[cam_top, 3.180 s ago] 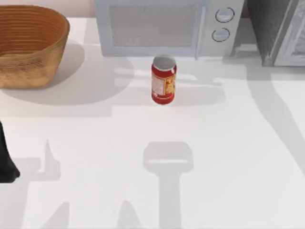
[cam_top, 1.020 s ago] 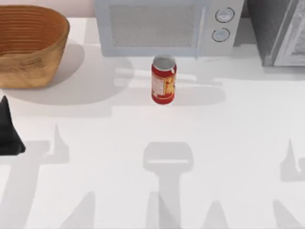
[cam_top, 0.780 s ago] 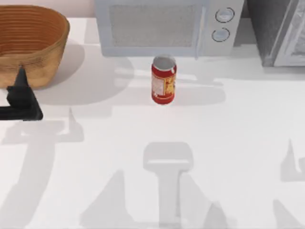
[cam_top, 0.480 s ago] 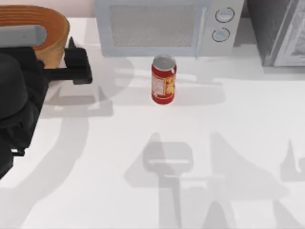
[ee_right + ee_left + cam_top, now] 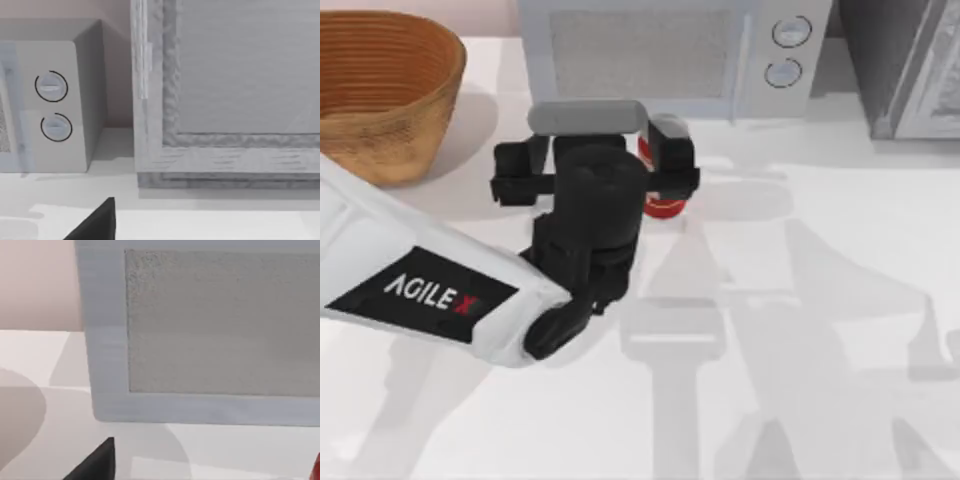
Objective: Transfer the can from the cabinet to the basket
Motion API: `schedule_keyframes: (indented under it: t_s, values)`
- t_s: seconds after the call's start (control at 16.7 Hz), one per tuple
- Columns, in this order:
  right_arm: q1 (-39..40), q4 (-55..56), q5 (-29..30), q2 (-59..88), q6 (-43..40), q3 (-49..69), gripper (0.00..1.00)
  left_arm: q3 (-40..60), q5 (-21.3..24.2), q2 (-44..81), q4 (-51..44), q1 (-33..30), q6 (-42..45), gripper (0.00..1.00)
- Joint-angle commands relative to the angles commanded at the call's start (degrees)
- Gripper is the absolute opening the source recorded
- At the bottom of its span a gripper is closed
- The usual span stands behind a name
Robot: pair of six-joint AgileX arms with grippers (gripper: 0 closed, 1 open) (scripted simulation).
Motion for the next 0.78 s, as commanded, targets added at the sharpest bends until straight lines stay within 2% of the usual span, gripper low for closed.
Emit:
schedule_keyframes:
  t_s: [0.36,0.78]
  values:
    - [0.0,0.0,0.0,0.0,0.0,0.0,1.0,7.99,-6.5,18.42,7.98,-6.94,-1.64,1.0]
    - [0.0,0.0,0.0,0.0,0.0,0.0,1.0,8.56,-7.04,20.15,8.65,-7.37,-1.77,1.0]
